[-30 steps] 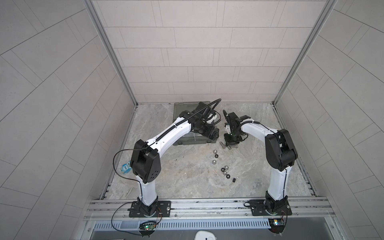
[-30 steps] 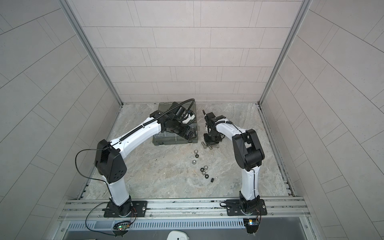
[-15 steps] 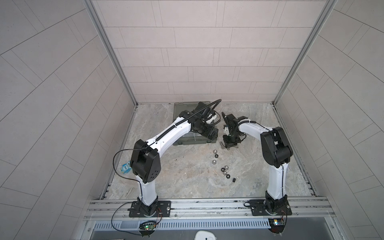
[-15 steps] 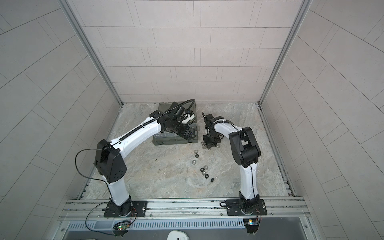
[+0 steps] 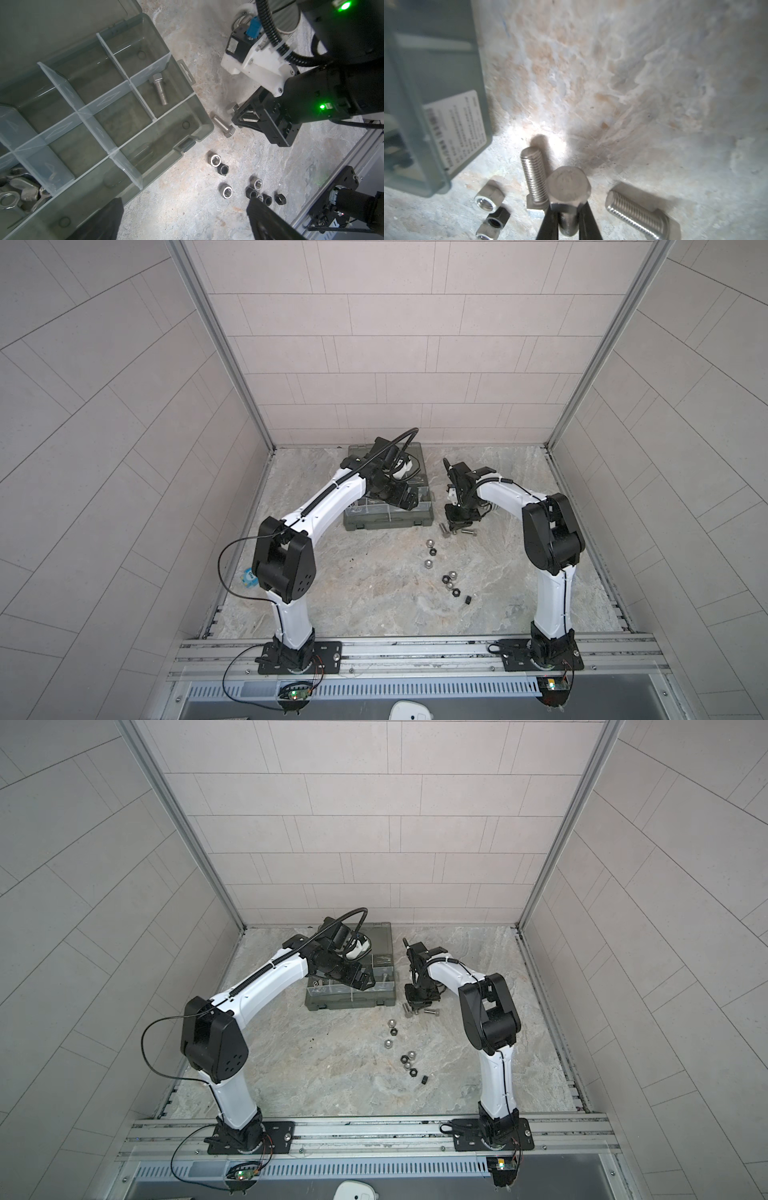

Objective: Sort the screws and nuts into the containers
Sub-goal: 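Carry the hex bolt with the right gripper over the box compartment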

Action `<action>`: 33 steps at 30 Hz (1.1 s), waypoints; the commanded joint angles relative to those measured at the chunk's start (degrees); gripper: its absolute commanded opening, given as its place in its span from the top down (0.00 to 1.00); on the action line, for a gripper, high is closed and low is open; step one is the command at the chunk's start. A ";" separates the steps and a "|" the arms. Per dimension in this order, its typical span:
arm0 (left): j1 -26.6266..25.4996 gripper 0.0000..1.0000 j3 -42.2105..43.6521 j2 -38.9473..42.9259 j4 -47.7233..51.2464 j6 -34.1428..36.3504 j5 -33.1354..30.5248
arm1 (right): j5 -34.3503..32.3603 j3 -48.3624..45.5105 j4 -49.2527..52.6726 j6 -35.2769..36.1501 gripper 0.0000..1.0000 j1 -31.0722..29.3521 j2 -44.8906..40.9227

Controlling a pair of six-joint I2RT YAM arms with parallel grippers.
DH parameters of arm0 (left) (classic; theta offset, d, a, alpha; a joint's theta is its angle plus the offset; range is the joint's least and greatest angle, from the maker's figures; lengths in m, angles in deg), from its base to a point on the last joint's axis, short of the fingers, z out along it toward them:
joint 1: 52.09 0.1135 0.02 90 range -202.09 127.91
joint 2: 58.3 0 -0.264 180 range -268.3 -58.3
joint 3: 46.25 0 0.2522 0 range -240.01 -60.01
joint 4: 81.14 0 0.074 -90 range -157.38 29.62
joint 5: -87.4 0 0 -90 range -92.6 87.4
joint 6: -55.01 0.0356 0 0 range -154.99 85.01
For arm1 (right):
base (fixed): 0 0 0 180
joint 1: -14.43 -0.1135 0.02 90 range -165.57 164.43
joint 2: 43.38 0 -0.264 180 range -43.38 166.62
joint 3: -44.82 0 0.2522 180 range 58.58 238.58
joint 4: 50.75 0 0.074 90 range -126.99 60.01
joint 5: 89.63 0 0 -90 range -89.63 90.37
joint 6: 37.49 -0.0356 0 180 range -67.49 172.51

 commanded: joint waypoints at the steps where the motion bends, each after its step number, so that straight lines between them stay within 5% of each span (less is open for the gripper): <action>1: 0.06 0.00 1.09 2.83 -0.19 -0.30 0.65 | 0.88 3.33 2.74 -0.87 0.92 0.02 -2.73; 22: 1.11 0.00 4.01 6.93 2.01 0.42 -3.09 | 10.26 32.26 3.69 -5.05 0.90 -1.11 13.59; 33: 2.47 0.00 4.19 7.94 4.31 1.40 -4.16 | 12.09 36.34 3.10 -6.11 0.82 -1.67 18.12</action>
